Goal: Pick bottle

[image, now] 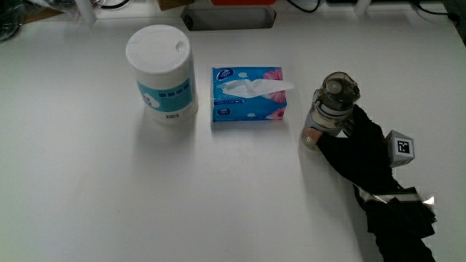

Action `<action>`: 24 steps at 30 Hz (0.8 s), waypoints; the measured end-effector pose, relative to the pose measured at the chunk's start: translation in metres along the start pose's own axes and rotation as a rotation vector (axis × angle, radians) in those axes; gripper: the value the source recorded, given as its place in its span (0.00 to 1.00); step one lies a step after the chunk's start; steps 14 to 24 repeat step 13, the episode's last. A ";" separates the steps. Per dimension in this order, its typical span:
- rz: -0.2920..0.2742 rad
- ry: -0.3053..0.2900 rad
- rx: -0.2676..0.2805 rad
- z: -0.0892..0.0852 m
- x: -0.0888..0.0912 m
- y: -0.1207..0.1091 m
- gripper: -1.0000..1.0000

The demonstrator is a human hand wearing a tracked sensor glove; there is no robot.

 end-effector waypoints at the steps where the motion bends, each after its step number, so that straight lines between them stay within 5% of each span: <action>1: 0.020 -0.001 -0.018 -0.001 -0.005 0.000 1.00; 13: 0.158 0.045 -0.165 -0.041 -0.074 -0.010 1.00; 24: 0.158 0.045 -0.165 -0.041 -0.074 -0.010 1.00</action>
